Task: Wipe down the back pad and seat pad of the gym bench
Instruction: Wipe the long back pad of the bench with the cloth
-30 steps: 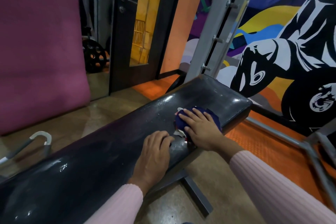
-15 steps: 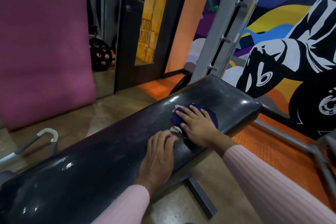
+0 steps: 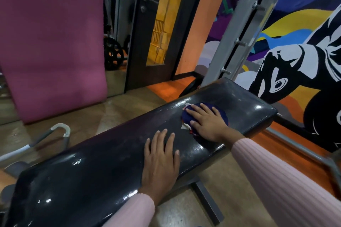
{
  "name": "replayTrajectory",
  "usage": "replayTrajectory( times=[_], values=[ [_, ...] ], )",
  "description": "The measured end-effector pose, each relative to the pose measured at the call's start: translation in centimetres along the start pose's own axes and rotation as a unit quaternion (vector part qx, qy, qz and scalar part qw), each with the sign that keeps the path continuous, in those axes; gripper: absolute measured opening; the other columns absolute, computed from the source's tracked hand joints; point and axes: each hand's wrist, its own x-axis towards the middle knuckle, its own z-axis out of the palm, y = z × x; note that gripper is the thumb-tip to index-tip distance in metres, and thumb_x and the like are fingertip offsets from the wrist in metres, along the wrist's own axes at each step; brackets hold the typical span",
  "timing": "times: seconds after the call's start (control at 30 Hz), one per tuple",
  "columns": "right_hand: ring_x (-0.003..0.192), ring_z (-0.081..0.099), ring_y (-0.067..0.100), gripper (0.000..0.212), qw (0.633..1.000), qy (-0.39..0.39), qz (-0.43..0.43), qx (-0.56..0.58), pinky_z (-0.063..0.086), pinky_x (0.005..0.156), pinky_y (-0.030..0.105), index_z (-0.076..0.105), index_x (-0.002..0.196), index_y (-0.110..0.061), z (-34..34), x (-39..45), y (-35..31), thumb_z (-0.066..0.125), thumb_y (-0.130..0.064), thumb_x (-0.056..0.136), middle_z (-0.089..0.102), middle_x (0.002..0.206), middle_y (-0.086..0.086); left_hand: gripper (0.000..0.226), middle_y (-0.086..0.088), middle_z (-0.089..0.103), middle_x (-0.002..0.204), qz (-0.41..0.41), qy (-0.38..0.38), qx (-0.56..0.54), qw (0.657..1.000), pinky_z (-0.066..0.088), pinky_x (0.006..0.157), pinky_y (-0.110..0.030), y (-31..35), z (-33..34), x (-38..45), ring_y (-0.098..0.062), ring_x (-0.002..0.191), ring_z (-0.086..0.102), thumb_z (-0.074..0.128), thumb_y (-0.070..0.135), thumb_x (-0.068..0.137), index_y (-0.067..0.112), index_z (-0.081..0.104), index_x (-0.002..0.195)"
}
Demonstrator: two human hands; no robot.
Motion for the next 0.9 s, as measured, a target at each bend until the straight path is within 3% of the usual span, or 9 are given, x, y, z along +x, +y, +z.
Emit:
replayTrajectory(
  times=[0.13, 0.23, 0.37, 0.47, 0.6, 0.7, 0.9],
  values=[
    [0.148, -0.006, 0.014, 0.052, 0.998, 0.012, -0.065, -0.013, -0.005, 0.117, 0.046, 0.01, 0.151, -0.039, 1.4, -1.4, -2.8, 0.021, -0.046, 0.1, 0.002, 0.161, -0.013, 0.057, -0.01, 0.034, 0.152, -0.013, -0.031, 0.03, 0.999, 0.023, 0.11, -0.057, -0.7, -0.2, -0.4, -0.029, 0.14, 0.029, 0.03, 0.045, 0.094, 0.017, 0.039, 0.143],
    [0.147, -0.008, 0.01, 0.051, 0.994, -0.002, -0.11, -0.006, -0.006, 0.117, 0.043, 0.009, 0.15, -0.044, 1.4, -4.2, -0.9, 0.021, -0.048, 0.1, 0.001, 0.16, -0.018, 0.061, -0.009, 0.027, 0.154, -0.006, -0.045, 0.051, 0.998, 0.016, 0.109, -0.058, -2.6, -0.6, -1.5, -0.031, 0.142, 0.023, 0.027, 0.051, 0.095, 0.018, 0.034, 0.146],
    [0.148, -0.004, 0.012, 0.05, 1.0, -0.01, -0.022, -0.013, -0.001, 0.118, 0.044, 0.011, 0.15, -0.042, -0.3, -2.1, 2.0, 0.026, -0.045, 0.101, 0.003, 0.16, -0.016, 0.06, -0.007, 0.029, 0.154, -0.009, -0.049, 0.057, 0.997, 0.016, 0.11, -0.058, -5.5, -1.4, -3.1, -0.029, 0.142, 0.023, 0.022, 0.049, 0.096, 0.018, 0.035, 0.146],
    [0.148, -0.002, 0.017, 0.052, 1.0, -0.004, 0.002, -0.017, 0.0, 0.117, 0.046, 0.011, 0.151, -0.038, -0.1, -0.2, -1.0, 0.024, -0.043, 0.101, 0.002, 0.161, -0.013, 0.056, -0.003, 0.027, 0.155, -0.002, -0.05, 0.038, 0.998, 0.014, 0.112, -0.055, -5.6, -1.5, -3.3, -0.024, 0.144, 0.019, 0.026, 0.045, 0.096, 0.022, 0.033, 0.147],
    [0.148, -0.003, 0.015, 0.068, 0.994, 0.008, -0.105, -0.023, -0.002, 0.116, 0.044, 0.01, 0.15, -0.041, 2.2, -3.8, -4.5, 0.002, -0.056, 0.085, 0.004, 0.161, -0.015, 0.054, 0.0, 0.028, 0.155, -0.004, -0.053, 0.025, 0.998, 0.013, 0.113, -0.053, -5.8, -1.6, -3.4, -0.02, 0.144, 0.017, 0.025, 0.041, 0.096, 0.023, 0.031, 0.147],
    [0.146, -0.006, 0.007, 0.06, 0.99, 0.014, -0.139, 0.007, -0.006, 0.115, 0.037, 0.011, 0.148, -0.046, 2.8, -6.9, -2.5, 0.007, -0.056, 0.09, 0.004, 0.159, -0.021, 0.053, 0.0, 0.03, 0.154, -0.003, -0.05, 0.011, 0.999, 0.014, 0.113, -0.051, -5.8, -1.5, -3.6, -0.02, 0.144, 0.019, 0.027, 0.039, 0.096, 0.022, 0.034, 0.146],
    [0.148, 0.001, 0.012, 0.07, 0.999, 0.031, 0.007, 0.007, 0.0, 0.116, 0.043, 0.016, 0.149, -0.043, 0.9, -2.7, 0.0, 0.005, -0.061, 0.082, 0.009, 0.16, -0.017, 0.052, -0.001, 0.035, 0.151, 0.008, -0.047, 0.004, 0.999, 0.016, 0.112, -0.049, -5.6, -1.6, -3.7, -0.02, 0.143, 0.023, 0.025, 0.038, 0.097, 0.02, 0.036, 0.145]
  ],
)
